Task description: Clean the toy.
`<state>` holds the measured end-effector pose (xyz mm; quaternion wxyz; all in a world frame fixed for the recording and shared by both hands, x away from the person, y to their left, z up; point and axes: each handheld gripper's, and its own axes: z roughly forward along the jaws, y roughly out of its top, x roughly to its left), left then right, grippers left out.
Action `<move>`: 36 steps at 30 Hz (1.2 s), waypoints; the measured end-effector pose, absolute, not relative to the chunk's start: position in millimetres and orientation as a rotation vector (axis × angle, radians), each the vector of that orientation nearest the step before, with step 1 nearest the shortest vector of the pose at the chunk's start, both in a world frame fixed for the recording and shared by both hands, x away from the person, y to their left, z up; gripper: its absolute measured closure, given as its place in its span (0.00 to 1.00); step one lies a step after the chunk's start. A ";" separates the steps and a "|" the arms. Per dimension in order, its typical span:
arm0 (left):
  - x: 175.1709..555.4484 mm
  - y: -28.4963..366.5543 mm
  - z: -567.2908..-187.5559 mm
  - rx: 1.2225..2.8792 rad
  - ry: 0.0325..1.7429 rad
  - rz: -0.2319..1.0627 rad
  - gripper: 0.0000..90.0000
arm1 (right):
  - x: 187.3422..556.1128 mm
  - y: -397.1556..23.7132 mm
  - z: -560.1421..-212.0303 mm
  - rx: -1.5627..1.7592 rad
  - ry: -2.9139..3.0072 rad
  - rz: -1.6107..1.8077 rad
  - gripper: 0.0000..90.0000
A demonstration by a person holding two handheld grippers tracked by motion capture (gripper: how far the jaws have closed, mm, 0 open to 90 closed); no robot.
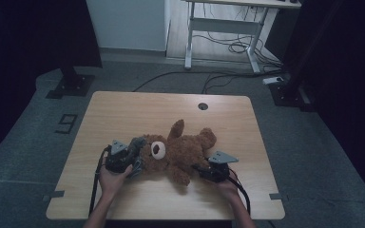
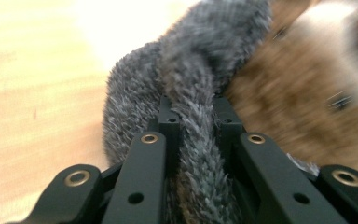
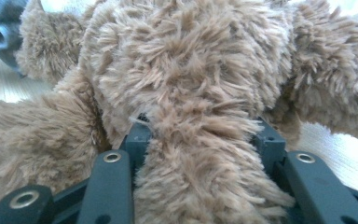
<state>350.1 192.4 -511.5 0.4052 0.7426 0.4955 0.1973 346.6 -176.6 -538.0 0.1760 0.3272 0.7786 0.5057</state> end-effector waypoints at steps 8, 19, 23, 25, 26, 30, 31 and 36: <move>354.2 198.3 -517.7 1.871 1.277 0.436 0.87 | 346.8 -177.3 -538.2 0.931 2.208 1.436 0.60; 323.7 106.9 -435.9 1.832 0.870 0.431 0.87 | 347.9 -177.8 -537.7 0.945 2.204 1.447 0.60; 340.2 50.6 -437.0 1.933 0.813 0.394 0.87 | 347.8 -178.0 -537.8 0.944 2.205 1.449 0.60; 343.4 37.9 -438.3 1.954 0.800 0.390 0.87 | 347.7 -178.0 -537.7 0.946 2.206 1.449 0.60; 346.2 26.1 -440.2 1.982 0.786 0.384 0.87 | 347.7 -178.1 -537.7 0.948 2.206 1.451 0.60; 355.2 -8.7 -456.8 2.103 0.768 0.419 0.87 | 347.6 -178.7 -537.7 0.946 2.210 1.453 0.60; 355.9 -11.3 -460.6 2.112 0.768 0.425 0.87 | 347.4 -178.8 -538.1 0.960 2.211 1.449 0.60; 350.0 -6.8 -462.7 2.116 0.760 0.484 0.87 | 347.1 -177.8 -538.6 0.956 2.211 1.451 0.60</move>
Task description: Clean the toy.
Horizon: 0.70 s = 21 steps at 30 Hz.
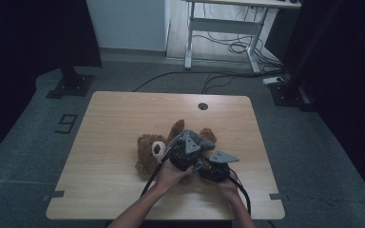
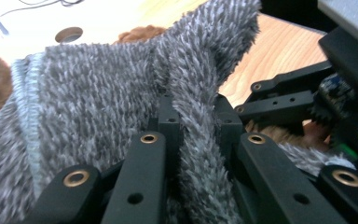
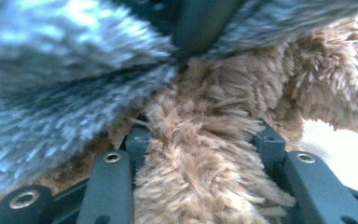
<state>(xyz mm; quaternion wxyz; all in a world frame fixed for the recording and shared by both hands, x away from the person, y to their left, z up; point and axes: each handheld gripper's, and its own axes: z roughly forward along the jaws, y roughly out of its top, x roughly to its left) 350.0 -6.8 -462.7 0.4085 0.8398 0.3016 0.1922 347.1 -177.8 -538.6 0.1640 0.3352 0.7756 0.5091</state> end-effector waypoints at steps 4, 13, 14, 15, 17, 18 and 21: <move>343.4 7.4 -462.9 2.093 0.768 0.535 0.87 | 346.8 -177.8 -538.4 0.960 2.210 1.449 0.60; 348.9 81.6 -467.6 1.974 0.909 0.508 0.87 | 348.9 -178.7 -539.6 0.963 2.213 1.465 0.60; 347.1 87.7 -467.6 1.955 0.912 0.491 0.87 | 348.9 -178.7 -539.6 0.963 2.213 1.465 0.60; 344.7 92.2 -466.9 1.940 0.912 0.483 0.87 | 347.9 -177.0 -539.7 0.957 2.216 1.457 0.60; 339.6 98.5 -464.8 1.914 0.912 0.489 0.87 | 347.6 -176.8 -539.7 0.957 2.215 1.453 0.60; 337.5 101.4 -463.5 1.905 0.912 0.498 0.87 | 347.7 -177.1 -539.8 0.959 2.216 1.456 0.60; 334.4 112.3 -459.8 1.872 0.927 0.520 0.87 | 347.8 -177.4 -539.9 0.962 2.217 1.458 0.60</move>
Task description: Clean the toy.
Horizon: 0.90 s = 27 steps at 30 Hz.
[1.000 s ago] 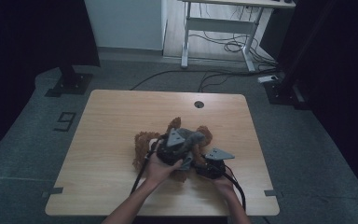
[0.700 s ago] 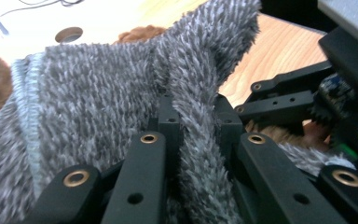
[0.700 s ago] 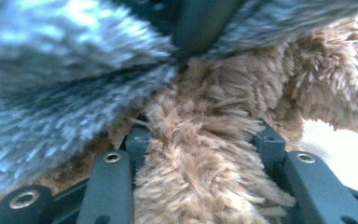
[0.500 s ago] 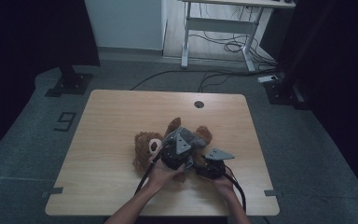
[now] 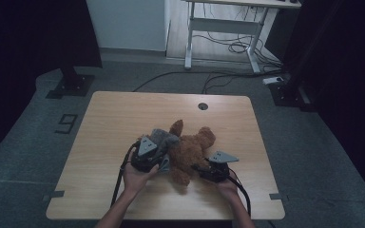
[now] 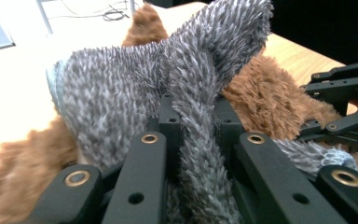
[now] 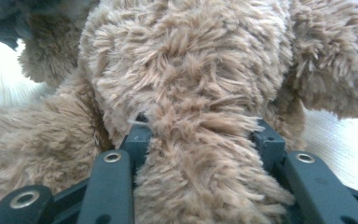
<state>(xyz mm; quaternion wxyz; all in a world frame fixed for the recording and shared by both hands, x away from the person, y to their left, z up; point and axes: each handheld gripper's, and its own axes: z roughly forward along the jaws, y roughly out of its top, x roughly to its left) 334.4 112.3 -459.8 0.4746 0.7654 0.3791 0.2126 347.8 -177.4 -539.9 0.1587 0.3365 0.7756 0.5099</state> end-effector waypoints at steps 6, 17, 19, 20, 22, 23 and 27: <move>334.2 139.5 -461.2 1.835 0.993 0.595 0.87 | 348.1 -177.5 -540.4 0.967 2.214 1.466 0.60; 348.3 178.5 -486.5 1.777 1.164 0.479 0.87 | 348.7 -178.1 -541.1 0.972 2.213 1.470 0.60; 350.2 184.4 -492.7 1.719 1.193 0.417 0.87 | 348.7 -178.2 -541.1 0.972 2.214 1.469 0.60; 350.7 185.0 -493.6 1.714 1.194 0.408 0.87 | 348.6 -178.3 -541.2 0.970 2.214 1.469 0.60; 351.1 183.4 -490.8 1.743 1.195 0.439 0.87 | 348.6 -178.3 -541.3 0.970 2.213 1.470 0.60; 351.2 183.0 -490.2 1.753 1.196 0.450 0.87 | 348.8 -178.4 -541.4 0.971 2.213 1.471 0.60; 354.1 185.1 -496.6 1.788 1.235 0.498 0.87 | 348.9 -178.5 -541.6 0.970 2.213 1.474 0.60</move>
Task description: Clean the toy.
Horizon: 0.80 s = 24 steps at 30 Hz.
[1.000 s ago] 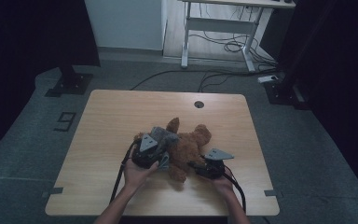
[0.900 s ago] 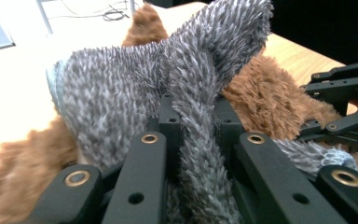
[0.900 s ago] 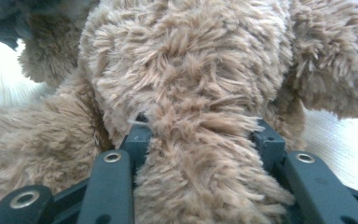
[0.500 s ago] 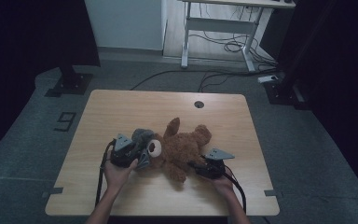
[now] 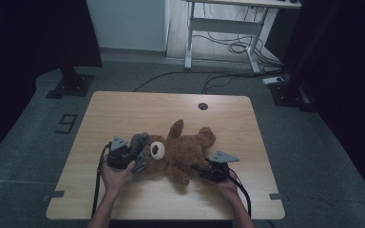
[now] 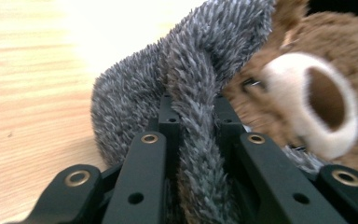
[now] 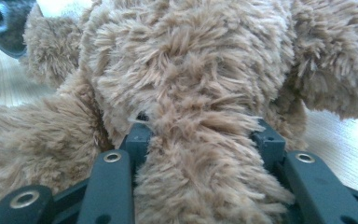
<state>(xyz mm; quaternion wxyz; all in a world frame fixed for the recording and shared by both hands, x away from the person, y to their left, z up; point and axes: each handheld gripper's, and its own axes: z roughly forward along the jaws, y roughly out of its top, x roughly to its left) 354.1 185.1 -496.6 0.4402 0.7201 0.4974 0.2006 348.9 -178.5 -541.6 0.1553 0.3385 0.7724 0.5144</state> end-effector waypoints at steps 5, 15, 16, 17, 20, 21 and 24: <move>362.2 193.8 -512.6 1.819 1.298 0.451 0.87 | 349.4 -179.2 -541.8 0.971 2.214 1.478 0.60; 342.1 190.7 -472.0 1.776 1.181 0.497 0.87 | 350.9 -181.3 -542.7 0.975 2.215 1.496 0.60; 339.3 185.7 -463.9 1.771 1.151 0.502 0.87 | 350.8 -181.1 -542.7 0.974 2.214 1.495 0.60; 337.6 179.3 -455.8 1.767 1.121 0.508 0.87 | 350.7 -181.0 -542.7 0.975 2.213 1.495 0.60; 339.9 153.2 -433.5 1.782 1.038 0.503 0.87 | 350.0 -180.8 -542.6 0.976 2.211 1.490 0.60; 341.9 142.0 -427.9 1.793 1.011 0.491 0.87 | 349.5 -180.3 -542.8 0.978 2.206 1.489 0.60; 348.1 102.9 -418.0 1.848 0.931 0.467 0.87 | 349.1 -180.2 -542.8 0.977 2.207 1.486 0.60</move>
